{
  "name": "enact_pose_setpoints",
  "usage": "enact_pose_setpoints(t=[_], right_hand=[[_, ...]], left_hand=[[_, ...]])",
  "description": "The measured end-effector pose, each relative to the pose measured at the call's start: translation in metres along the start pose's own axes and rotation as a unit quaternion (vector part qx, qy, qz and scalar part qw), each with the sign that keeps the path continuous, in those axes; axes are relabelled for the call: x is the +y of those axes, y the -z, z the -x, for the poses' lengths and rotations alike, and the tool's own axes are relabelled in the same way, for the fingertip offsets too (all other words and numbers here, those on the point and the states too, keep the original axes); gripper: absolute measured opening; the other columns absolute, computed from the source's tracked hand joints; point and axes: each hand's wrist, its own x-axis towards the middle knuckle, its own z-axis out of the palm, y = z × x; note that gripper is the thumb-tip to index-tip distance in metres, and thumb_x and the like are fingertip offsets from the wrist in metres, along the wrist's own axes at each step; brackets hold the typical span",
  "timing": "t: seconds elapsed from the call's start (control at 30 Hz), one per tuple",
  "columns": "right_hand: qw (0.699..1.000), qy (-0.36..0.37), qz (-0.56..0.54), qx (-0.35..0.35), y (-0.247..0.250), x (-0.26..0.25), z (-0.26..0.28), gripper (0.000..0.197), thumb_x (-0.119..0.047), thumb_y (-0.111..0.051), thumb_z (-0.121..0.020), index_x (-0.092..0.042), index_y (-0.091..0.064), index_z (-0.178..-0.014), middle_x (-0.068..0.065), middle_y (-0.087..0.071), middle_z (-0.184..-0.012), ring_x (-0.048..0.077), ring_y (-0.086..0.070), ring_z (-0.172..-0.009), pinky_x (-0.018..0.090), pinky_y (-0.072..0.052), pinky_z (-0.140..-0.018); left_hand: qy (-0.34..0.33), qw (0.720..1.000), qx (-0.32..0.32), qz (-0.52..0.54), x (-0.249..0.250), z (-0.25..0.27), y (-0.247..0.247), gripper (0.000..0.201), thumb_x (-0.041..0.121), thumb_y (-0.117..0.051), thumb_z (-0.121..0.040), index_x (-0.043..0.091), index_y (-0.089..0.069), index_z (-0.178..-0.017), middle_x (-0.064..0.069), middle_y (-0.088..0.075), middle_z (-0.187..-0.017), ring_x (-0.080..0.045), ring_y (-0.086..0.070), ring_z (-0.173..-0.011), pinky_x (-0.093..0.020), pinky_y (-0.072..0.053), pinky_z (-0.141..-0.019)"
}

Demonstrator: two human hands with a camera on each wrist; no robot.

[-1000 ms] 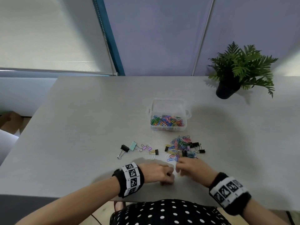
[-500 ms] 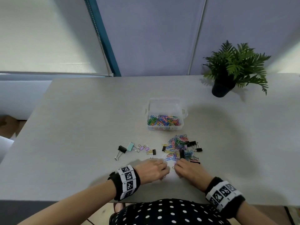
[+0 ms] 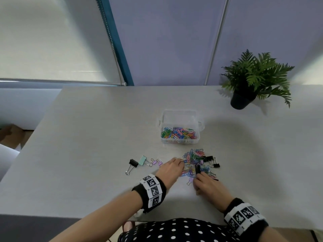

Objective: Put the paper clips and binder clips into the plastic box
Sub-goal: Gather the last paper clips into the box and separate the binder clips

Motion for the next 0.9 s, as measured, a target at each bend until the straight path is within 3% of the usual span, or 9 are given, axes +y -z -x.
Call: enact_pose_setpoints(t=[0.13, 0.27, 0.33, 0.47, 0.6, 0.67, 0.77, 0.83, 0.9], right_hand=[[1.000, 0.000, -0.012, 0.011, 0.009, -0.002, -0.003, 0.048, -0.018, -0.082, -0.040, -0.025, -0.042, -0.065, -0.011, -0.052, -0.069, 0.006, -0.031, -0.071, 0.018, -0.034, -0.044], [0.990, -0.017, -0.140, 0.025, 0.029, -0.002, -0.011, 0.012, -0.010, -0.060, -0.079, -0.015, -0.051, -0.085, 0.003, -0.059, -0.089, 0.014, -0.044, -0.083, 0.027, -0.034, -0.063], [0.982, -0.046, -0.179, 0.043, 0.037, -0.004, -0.021, 0.011, -0.012, -0.055, -0.085, -0.011, -0.056, -0.096, 0.004, -0.060, -0.098, 0.018, -0.049, -0.090, 0.025, -0.032, -0.068], [0.978, -0.098, -0.185, 0.008, 0.040, -0.007, -0.040, 0.022, -0.016, -0.053, -0.088, -0.013, -0.054, -0.110, 0.002, -0.058, -0.107, 0.017, -0.050, -0.104, 0.025, -0.036, -0.076], [0.973, -0.116, -0.196, -0.034, 0.033, -0.018, -0.052, 0.033, -0.015, -0.055, -0.085, -0.014, -0.051, -0.117, 0.004, -0.055, -0.114, 0.020, -0.051, -0.108, 0.033, -0.042, -0.084], [0.974, -0.115, -0.190, -0.050, 0.028, -0.021, -0.056, 0.034, -0.011, -0.055, -0.083, -0.012, -0.049, -0.117, 0.005, -0.055, -0.113, 0.022, -0.050, -0.106, 0.034, -0.041, -0.080], [0.989, -0.081, -0.122, -0.010, 0.022, -0.022, -0.058, 0.026, -0.010, -0.064, -0.075, -0.009, -0.052, -0.098, 0.006, -0.058, -0.102, 0.022, -0.051, -0.097, 0.029, -0.037, -0.067], [0.997, -0.052, -0.063, -0.015, 0.025, -0.021, -0.056, 0.042, -0.023, -0.086, -0.046, -0.015, -0.056, -0.074, -0.002, -0.060, -0.079, 0.014, -0.056, -0.075, 0.019, -0.030, -0.051], [0.997, -0.056, -0.034, -0.044, 0.022, -0.018, -0.057, 0.053, -0.033, -0.090, -0.023, -0.020, -0.053, -0.059, -0.008, -0.056, -0.064, 0.009, -0.056, -0.060, 0.017, -0.029, -0.039]], left_hand=[[-0.010, 0.999, -0.014, -0.037, -0.001, -0.004, -0.008, 0.031, -0.003, -0.048, -0.088, -0.001, -0.047, -0.118, -0.018, -0.049, -0.122, -0.032, -0.047, -0.115, -0.041, -0.049, -0.091], [-0.029, 0.999, -0.016, -0.029, -0.004, -0.005, -0.006, 0.031, 0.000, -0.048, -0.087, -0.002, -0.046, -0.118, -0.018, -0.046, -0.122, -0.031, -0.043, -0.115, -0.041, -0.047, -0.090], [-0.014, 1.000, -0.012, 0.025, -0.011, -0.005, -0.001, 0.022, 0.005, -0.044, -0.091, 0.000, -0.050, -0.112, -0.016, -0.049, -0.116, -0.028, -0.046, -0.108, -0.039, -0.047, -0.089], [0.038, 0.982, 0.008, 0.185, -0.034, -0.004, 0.012, 0.002, 0.014, -0.055, -0.087, 0.013, -0.054, -0.087, -0.001, -0.051, -0.087, -0.014, -0.048, -0.080, -0.014, -0.037, -0.068], [0.102, 0.955, 0.016, 0.278, -0.057, -0.001, 0.030, 0.002, 0.016, -0.060, -0.085, 0.015, -0.058, -0.085, 0.001, -0.053, -0.079, -0.011, -0.047, -0.070, -0.007, -0.034, -0.058], [0.121, 0.941, 0.020, 0.315, -0.067, -0.002, 0.037, 0.003, 0.016, -0.060, -0.086, 0.017, -0.058, -0.084, 0.002, -0.055, -0.074, -0.009, -0.049, -0.063, -0.009, -0.039, -0.056], [0.129, 0.913, 0.030, 0.385, -0.075, -0.006, 0.049, 0.005, 0.014, -0.060, -0.087, 0.011, -0.062, -0.090, 0.006, -0.055, -0.067, 0.000, -0.052, -0.055, -0.012, -0.045, -0.058], [0.126, 0.904, 0.037, 0.407, -0.077, -0.012, 0.059, 0.009, 0.013, -0.059, -0.088, 0.007, -0.062, -0.094, 0.006, -0.054, -0.065, 0.005, -0.052, -0.051, -0.009, -0.046, -0.058], [0.122, 0.910, 0.046, 0.394, -0.079, -0.022, 0.068, 0.008, 0.014, -0.059, -0.088, 0.009, -0.061, -0.094, 0.006, -0.052, -0.065, -0.001, -0.053, -0.056, -0.015, -0.050, -0.064]])
